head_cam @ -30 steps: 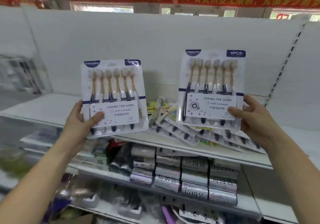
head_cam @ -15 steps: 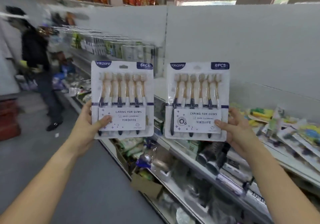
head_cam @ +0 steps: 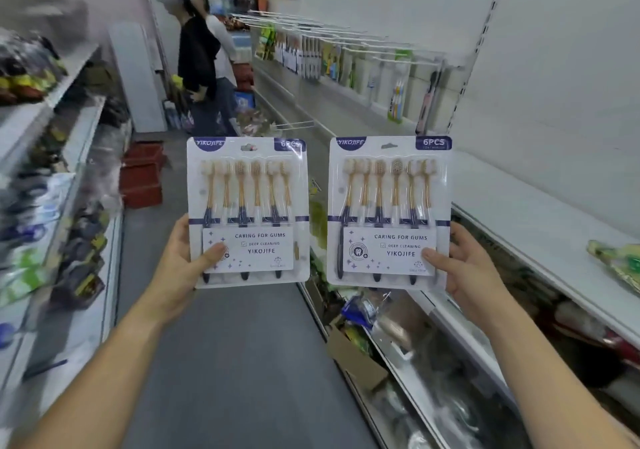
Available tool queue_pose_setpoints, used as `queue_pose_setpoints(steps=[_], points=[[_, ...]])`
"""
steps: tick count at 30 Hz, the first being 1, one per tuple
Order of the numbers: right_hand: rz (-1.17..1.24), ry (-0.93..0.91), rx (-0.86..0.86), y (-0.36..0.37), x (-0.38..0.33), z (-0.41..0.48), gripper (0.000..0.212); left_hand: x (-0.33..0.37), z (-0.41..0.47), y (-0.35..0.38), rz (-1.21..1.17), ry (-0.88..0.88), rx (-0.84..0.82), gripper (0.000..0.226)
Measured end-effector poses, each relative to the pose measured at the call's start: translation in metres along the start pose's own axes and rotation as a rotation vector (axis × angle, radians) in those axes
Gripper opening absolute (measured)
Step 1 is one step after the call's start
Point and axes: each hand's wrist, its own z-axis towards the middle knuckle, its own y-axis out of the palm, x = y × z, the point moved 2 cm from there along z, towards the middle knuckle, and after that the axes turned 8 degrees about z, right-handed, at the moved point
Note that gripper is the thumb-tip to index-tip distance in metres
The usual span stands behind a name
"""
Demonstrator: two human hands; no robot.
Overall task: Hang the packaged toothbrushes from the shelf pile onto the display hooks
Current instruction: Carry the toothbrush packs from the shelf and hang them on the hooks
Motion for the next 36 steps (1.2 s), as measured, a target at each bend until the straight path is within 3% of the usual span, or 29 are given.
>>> queue_pose_setpoints(steps=[6,10,16,19,23,34,36], points=[[0.004,0.062,-0.122,0.023,0.027,0.076,0.077,-0.014,0.017,-0.019,0.002,-0.073,0.139,0.08],[0.014,0.069,-0.21,0.048,0.034,0.135,0.05,-0.009,0.037,-0.034,0.038,-0.089,0.254,0.082],[0.019,0.131,-0.301,0.093,0.05,0.205,0.047,-0.022,0.074,-0.063,0.061,-0.068,0.354,0.065],[0.032,0.13,-0.333,0.121,0.059,0.239,0.059,-0.034,0.101,-0.078,0.066,-0.066,0.37,0.062],[-0.01,0.143,-0.353,0.162,0.079,0.293,0.044,-0.056,0.147,-0.109,0.061,-0.072,0.371,0.065],[-0.012,0.15,-0.245,0.292,0.11,0.46,0.054,-0.114,0.348,-0.227,0.015,-0.111,0.3,0.082],[-0.008,0.146,-0.232,0.314,0.11,0.49,0.057,-0.119,0.384,-0.24,0.019,-0.114,0.294,0.077]])
